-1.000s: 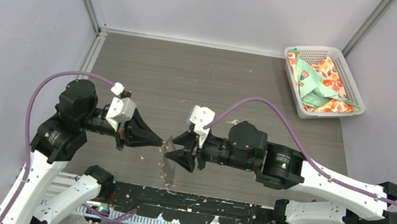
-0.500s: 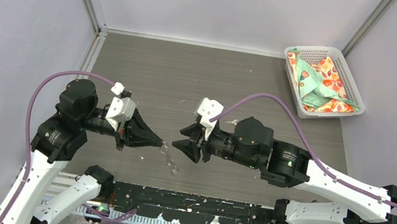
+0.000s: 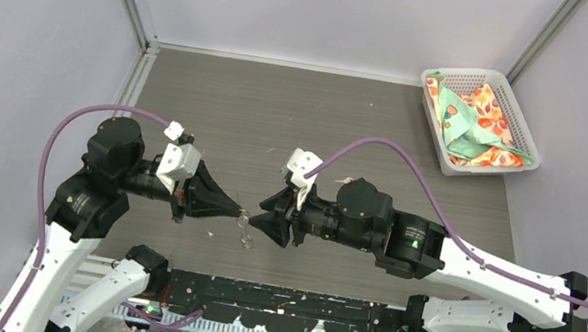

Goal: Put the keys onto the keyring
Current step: Adjust the keyring.

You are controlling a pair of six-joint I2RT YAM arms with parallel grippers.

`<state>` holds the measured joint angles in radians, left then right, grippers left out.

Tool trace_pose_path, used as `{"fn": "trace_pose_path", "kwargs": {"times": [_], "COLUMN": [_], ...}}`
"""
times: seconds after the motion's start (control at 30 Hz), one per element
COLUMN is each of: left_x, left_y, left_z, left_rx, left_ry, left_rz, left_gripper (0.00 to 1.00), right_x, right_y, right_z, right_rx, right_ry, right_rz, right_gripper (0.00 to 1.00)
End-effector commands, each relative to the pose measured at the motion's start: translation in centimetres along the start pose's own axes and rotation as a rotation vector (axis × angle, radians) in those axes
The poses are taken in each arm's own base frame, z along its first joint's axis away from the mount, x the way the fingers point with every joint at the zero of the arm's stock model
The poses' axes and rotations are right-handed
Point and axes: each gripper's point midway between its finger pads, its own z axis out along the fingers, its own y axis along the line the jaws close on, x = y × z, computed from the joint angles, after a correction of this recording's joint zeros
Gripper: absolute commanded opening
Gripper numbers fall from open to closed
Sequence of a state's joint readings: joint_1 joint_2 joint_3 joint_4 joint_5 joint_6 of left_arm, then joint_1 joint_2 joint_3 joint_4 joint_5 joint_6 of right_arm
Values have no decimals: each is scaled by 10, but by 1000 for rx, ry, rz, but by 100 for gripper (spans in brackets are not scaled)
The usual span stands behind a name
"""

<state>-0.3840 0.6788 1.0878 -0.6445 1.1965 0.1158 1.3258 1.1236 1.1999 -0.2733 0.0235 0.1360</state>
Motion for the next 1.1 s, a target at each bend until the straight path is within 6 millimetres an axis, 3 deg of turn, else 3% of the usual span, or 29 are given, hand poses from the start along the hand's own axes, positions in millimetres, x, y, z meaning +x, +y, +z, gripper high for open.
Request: {"fn": "trace_pose_path", "kwargs": {"times": [0.0,0.7,0.93,1.07], "left_x": [-12,-9,-8,-9], "left_y": [-1,1,-2,-1], "left_z": [-1,-1,-1,0], "left_rx": [-1,-5,-2,1], "left_ry": [-25,-23,-24,-24], "left_rz": [61,61,61,58], "left_gripper": [0,0,0,1], "right_x": [-28,-44,-61,-67], "right_y": [13,29,32,36], "right_z": [0,15,-12,-12], "right_rx": [-62,-137,-153,-166], "right_ry": [-104,-151,-191,-189], "right_rz": [41,87,83,110], "right_gripper": [44,41,42,42]}}
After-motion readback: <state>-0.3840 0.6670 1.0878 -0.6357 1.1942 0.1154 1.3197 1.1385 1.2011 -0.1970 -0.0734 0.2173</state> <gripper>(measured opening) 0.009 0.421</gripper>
